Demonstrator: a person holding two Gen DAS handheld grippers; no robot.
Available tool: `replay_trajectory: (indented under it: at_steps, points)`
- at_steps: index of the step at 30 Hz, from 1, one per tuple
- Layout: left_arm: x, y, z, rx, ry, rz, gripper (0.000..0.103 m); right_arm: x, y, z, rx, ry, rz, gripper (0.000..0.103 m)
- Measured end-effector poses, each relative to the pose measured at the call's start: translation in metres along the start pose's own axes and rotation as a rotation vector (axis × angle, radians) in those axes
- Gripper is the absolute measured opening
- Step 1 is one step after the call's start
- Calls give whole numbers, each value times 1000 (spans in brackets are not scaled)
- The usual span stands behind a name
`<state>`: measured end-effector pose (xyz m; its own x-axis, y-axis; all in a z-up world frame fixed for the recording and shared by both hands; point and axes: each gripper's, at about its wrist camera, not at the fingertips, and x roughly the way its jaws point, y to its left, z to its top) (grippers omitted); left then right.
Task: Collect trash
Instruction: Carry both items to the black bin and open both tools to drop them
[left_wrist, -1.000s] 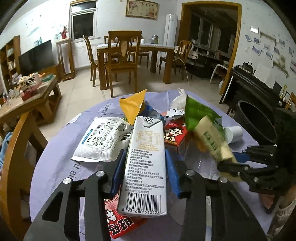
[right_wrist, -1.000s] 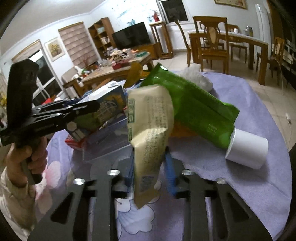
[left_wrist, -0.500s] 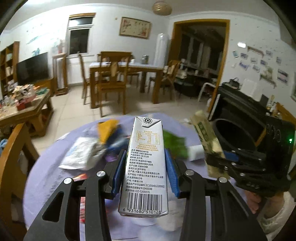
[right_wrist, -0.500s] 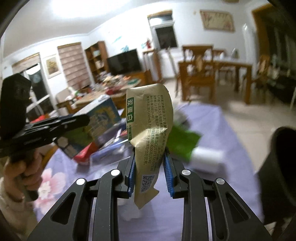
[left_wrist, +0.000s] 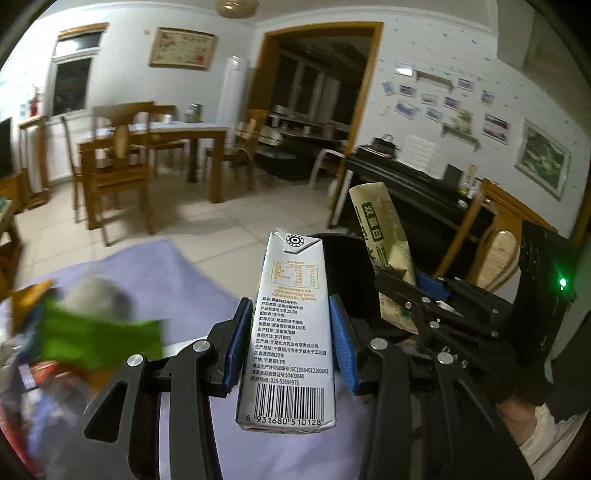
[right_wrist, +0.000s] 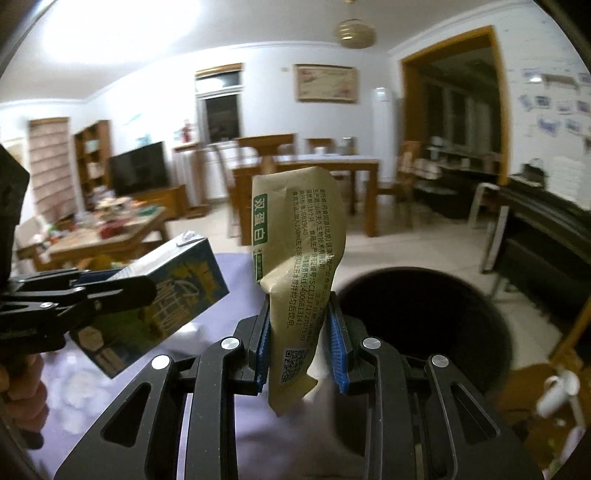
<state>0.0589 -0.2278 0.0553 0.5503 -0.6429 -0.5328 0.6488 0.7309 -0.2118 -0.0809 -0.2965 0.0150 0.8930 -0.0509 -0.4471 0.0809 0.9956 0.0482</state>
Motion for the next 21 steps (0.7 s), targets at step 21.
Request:
replay_trajectory:
  at_steps: [21]
  points:
    - [168,-67,36,-8,185,-64,49,88,-189,-51,231,76,-114,58]
